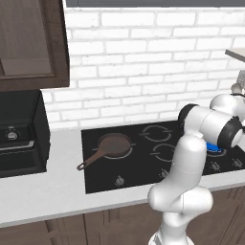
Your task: Pick the kettle from the counter and place it on a stove burner. Then turn the burner on.
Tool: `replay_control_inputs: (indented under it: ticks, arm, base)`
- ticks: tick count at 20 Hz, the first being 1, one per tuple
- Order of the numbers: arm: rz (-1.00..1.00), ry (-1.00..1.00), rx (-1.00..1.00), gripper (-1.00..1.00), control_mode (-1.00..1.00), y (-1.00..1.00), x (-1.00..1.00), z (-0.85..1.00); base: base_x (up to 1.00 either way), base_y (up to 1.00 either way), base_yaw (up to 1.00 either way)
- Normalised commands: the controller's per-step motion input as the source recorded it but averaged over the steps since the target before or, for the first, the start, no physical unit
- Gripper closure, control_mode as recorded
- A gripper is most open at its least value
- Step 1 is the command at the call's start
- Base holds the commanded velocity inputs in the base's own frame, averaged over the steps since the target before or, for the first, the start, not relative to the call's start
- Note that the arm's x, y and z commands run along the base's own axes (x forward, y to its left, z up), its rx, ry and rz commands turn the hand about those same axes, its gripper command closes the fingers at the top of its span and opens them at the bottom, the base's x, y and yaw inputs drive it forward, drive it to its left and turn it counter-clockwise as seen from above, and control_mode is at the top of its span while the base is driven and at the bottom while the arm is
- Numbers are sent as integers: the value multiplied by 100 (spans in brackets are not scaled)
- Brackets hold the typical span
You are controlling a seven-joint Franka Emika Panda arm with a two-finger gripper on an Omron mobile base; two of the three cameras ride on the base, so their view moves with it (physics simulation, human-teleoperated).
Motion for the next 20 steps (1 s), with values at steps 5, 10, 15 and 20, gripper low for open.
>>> replay_control_inputs:
  ticks: [5,10,15,20]
  arm:
    - [0,0,0,-100,-100,0,0,0]
    - [0,0,0,-100,-100,0,0,0]
    - [0,4,-4,-100,-100,0,0,38]
    - [0,0,-4,-100,-100,0,0,69]
  base:
    - [0,0,0]
    - [0,0,0]
    - [0,0,0]
    - [0,0,0]
